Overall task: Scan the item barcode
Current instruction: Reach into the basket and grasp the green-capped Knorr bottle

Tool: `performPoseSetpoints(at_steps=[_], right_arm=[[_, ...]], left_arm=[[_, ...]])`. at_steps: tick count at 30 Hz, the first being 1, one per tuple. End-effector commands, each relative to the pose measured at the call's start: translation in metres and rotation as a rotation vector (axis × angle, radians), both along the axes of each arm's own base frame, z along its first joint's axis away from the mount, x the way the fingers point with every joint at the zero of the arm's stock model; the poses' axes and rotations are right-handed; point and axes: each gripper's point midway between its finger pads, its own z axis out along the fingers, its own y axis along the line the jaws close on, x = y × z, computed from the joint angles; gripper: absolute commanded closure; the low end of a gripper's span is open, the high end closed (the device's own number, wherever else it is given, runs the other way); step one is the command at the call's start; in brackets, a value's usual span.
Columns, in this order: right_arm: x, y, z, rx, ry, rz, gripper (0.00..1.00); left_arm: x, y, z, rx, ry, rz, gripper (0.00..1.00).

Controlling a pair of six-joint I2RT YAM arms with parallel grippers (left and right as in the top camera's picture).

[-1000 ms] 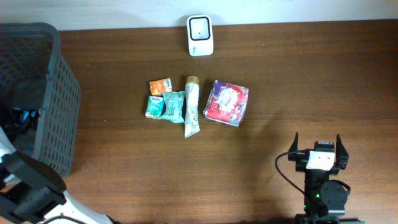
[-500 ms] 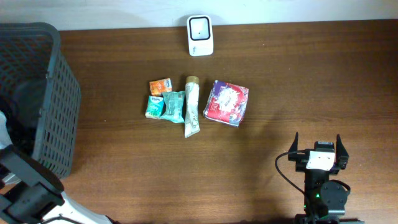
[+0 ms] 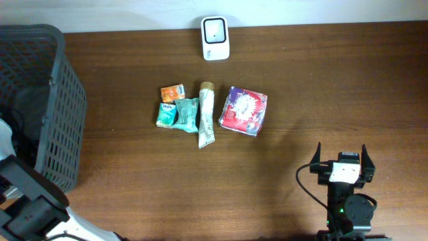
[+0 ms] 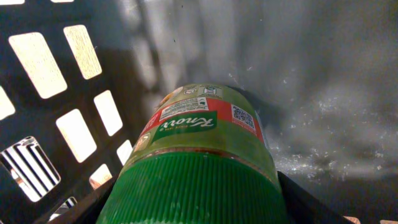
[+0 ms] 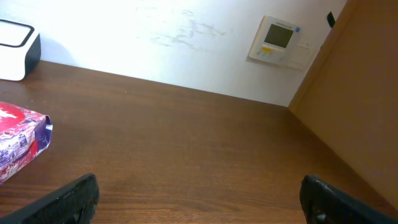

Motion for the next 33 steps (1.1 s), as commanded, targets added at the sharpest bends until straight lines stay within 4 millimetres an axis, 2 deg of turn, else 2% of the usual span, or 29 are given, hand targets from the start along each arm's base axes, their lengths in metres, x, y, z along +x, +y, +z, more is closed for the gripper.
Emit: performPoseSetpoints(at_steps=[1,4,6,7,10,11,13,14,15,16,17,18,20,21,23,25,26,30,33], right_arm=[[0.000,-0.001,-0.004,0.000,0.005,-0.010,0.01],[0.000,-0.001,-0.004,0.000,0.005,-0.009,0.01],[0.000,-0.001,-0.004,0.000,0.005,-0.009,0.02],[0.000,-0.001,-0.004,0.000,0.005,-0.010,0.01],[0.000,-0.001,-0.004,0.000,0.005,-0.010,0.01],[0.000,-0.001,-0.004,0.000,0.005,-0.010,0.01],[0.000,-0.001,-0.004,0.000,0.005,-0.010,0.02],[0.000,-0.001,-0.003,0.000,0.005,-0.010,0.01],[0.000,-0.001,-0.004,0.000,0.005,-0.010,0.01],[0.000,-0.001,-0.004,0.000,0.005,-0.010,0.02],[0.000,-0.001,-0.004,0.000,0.005,-0.010,0.01],[0.000,-0.001,-0.004,0.000,0.005,-0.010,0.01],[0.000,-0.001,-0.004,0.000,0.005,-0.010,0.01],[0.000,-0.001,-0.003,0.000,0.005,-0.010,0.01],[0.000,-0.001,-0.004,0.000,0.005,-0.010,0.02],[0.000,-0.001,-0.004,0.000,0.005,-0.010,0.01],[0.000,-0.001,-0.004,0.000,0.005,-0.010,0.01],[0.000,-0.001,-0.004,0.000,0.005,-0.010,0.01],[0.000,-0.001,-0.003,0.000,0.005,-0.010,0.01]], left_arm=[[0.002,-0.006,-0.002,-0.037,-0.025,0.023,0.47],[0.011,0.000,0.007,-0.027,-0.061,-0.014,0.61],[0.021,0.010,0.029,0.004,-0.096,-0.019,0.70],[0.027,0.014,0.041,0.022,-0.117,-0.020,0.70],[0.046,0.031,0.106,0.115,-0.223,-0.024,0.69],[0.052,0.036,0.141,0.166,-0.282,-0.026,0.69],[0.060,0.034,0.197,0.229,-0.407,-0.036,0.68],[0.079,0.023,0.243,0.249,-0.596,-0.158,0.70],[0.084,0.011,0.277,0.275,-0.720,-0.182,0.70],[0.084,0.007,0.289,0.286,-0.761,-0.192,0.69],[0.083,-0.005,0.314,0.304,-0.845,-0.214,0.68],[0.080,-0.022,0.338,0.303,-0.935,-0.245,0.67],[0.078,-0.061,0.368,0.272,-1.057,-0.326,0.67],[0.080,-0.080,0.375,0.259,-1.081,-0.372,0.66],[0.099,-0.129,0.376,0.190,-1.107,-0.522,0.66],[0.130,-0.178,0.365,0.199,-1.067,-0.703,0.66],[0.140,-0.193,0.357,0.208,-1.036,-0.750,0.66],[0.202,-0.285,0.298,0.178,-0.906,-0.983,0.65],[0.261,-0.360,0.229,0.123,-0.869,-1.113,0.64]])
